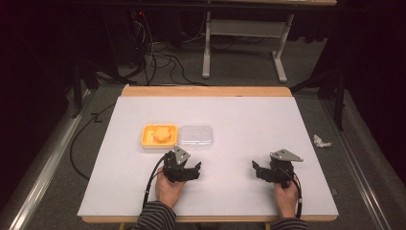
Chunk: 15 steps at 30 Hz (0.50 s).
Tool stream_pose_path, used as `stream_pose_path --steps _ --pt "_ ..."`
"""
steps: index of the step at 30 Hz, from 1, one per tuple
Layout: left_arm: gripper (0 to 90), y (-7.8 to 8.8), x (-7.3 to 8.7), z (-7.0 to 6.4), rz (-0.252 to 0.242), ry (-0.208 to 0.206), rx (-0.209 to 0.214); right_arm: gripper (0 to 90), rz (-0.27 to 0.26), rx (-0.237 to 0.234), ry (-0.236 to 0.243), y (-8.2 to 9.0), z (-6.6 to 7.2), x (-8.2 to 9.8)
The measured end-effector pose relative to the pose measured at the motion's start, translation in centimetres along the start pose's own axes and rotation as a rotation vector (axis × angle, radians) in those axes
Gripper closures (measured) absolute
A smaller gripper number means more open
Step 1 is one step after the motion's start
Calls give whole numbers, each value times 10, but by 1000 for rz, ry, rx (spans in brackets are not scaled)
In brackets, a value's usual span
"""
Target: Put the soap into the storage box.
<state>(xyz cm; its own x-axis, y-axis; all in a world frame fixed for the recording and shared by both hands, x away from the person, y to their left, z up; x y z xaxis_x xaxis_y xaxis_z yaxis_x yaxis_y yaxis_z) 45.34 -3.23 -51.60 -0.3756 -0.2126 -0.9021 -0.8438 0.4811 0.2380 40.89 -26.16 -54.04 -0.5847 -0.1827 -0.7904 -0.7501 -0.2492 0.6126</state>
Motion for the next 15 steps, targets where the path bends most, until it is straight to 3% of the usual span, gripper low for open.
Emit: stream_pose_path --steps 6,15 --pt "162 1 1 -2 -2 -14 5 205 0 3 3 0 0 0" --pt "157 3 -4 2 -24 21 5 205 5 3 0 -1 1 0"
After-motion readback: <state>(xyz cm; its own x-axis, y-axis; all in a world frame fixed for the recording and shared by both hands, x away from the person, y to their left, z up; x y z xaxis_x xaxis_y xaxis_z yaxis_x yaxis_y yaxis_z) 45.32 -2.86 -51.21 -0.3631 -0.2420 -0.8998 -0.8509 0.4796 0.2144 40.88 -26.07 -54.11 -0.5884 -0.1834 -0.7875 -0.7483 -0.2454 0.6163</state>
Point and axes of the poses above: each handheld gripper's, and its own axes: y roughly backward along the jaws, x roughly out of its underside, z roughly to its left, the point moved 10 cm from there along -y, roughly forward along the jaws, and after that the axes turned 2 degrees about -y, right-handed, at the moved point
